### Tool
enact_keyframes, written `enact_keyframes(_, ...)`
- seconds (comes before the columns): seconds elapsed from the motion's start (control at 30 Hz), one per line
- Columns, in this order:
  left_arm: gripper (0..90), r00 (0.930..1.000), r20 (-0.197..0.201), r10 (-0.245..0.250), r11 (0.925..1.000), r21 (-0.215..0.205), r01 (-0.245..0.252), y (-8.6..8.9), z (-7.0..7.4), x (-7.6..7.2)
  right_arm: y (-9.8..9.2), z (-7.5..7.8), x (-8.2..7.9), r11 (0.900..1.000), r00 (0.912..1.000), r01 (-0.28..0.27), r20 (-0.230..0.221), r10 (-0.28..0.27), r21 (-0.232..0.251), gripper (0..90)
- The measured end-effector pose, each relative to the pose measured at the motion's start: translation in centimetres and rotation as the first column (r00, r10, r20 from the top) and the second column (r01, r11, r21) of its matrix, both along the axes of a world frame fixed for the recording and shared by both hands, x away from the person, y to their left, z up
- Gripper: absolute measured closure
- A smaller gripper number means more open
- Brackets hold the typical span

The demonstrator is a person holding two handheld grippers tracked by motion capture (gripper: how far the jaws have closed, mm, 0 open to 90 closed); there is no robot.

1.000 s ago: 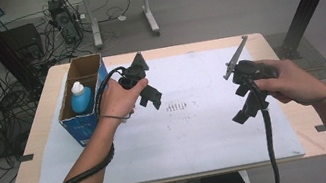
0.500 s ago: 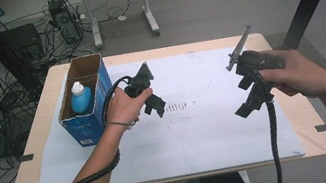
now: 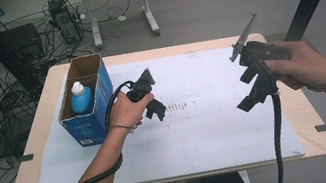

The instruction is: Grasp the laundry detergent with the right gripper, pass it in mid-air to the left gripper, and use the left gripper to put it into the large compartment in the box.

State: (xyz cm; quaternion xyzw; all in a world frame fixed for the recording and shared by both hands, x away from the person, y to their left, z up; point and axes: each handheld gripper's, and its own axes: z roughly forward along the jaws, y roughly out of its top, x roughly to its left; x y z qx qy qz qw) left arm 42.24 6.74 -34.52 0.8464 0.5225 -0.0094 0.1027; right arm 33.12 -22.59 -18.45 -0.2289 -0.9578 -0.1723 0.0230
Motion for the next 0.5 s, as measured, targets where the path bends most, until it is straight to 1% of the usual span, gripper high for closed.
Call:
enact_keyframes(0.07, 7.6, 1.0, 0.004, 0.002, 1.0, 0.001, -0.002, 0.02, -0.22, 0.04, -0.06, 0.19, -0.04, 1.0, 1.0, -0.002, -0.005, 0.002, 0.002, 3.9)
enact_keyframes(0.2, 8.2, 1.0, -0.001, 0.001, 0.9999, 0.011, -0.001, 0.14, -0.67, 0.13, -0.17, 0.41, -0.05, 1.0, 1.0, 0.001, -0.006, -0.001, 0.003, 3.9)
enact_keyframes(0.3, 8.4, 1.0, -0.005, 0.006, 1.0, 0.005, -0.006, 0.2, -0.84, 0.11, -0.22, 0.54, -0.09, 1.0, 1.0, -0.001, -0.004, 0.001, 0.003, 3.9)
enact_keyframes(0.5, 8.6, 1.0, 0.001, 0.007, 1.0, 0.004, -0.007, 0.2, -0.95, 0.06, -0.2, 0.55, -0.15, 1.0, 1.0, -0.009, -0.004, 0.009, 0.008, 4.1)
